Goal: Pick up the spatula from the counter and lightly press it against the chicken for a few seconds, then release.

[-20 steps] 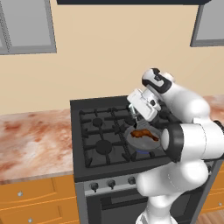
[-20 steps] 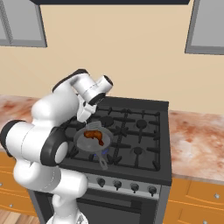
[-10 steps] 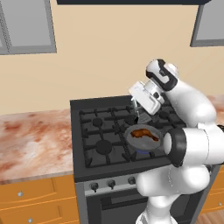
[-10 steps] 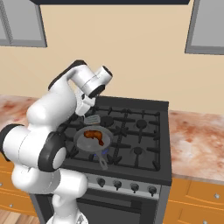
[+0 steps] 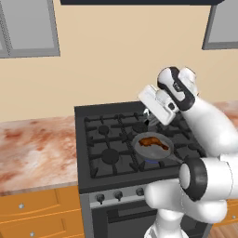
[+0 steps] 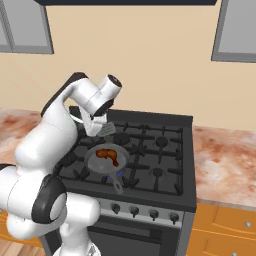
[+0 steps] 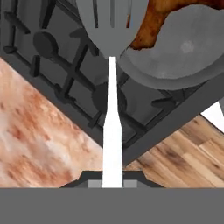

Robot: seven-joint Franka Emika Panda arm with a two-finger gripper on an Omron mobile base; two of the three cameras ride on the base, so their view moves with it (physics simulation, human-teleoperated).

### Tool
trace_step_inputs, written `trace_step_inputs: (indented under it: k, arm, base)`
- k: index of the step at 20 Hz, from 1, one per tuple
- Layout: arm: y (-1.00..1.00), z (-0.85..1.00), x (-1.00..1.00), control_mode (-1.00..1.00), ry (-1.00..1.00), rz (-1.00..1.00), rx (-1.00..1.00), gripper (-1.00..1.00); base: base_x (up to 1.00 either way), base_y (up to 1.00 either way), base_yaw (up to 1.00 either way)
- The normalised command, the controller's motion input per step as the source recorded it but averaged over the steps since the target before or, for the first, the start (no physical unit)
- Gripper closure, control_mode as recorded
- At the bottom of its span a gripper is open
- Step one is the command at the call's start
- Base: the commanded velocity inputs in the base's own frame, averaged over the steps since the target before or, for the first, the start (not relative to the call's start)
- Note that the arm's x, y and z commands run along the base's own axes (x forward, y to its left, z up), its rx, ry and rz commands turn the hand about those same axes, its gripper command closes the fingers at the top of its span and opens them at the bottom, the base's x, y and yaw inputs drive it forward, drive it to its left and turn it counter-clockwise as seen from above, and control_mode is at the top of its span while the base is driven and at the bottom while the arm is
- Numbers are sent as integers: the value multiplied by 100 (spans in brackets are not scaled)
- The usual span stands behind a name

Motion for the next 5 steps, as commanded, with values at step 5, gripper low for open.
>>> trace_step_inputs:
  k: [5]
  arm:
    - [0, 6, -44, -100, -30, 6, -6, 100]
  base:
    - [0, 0, 0]
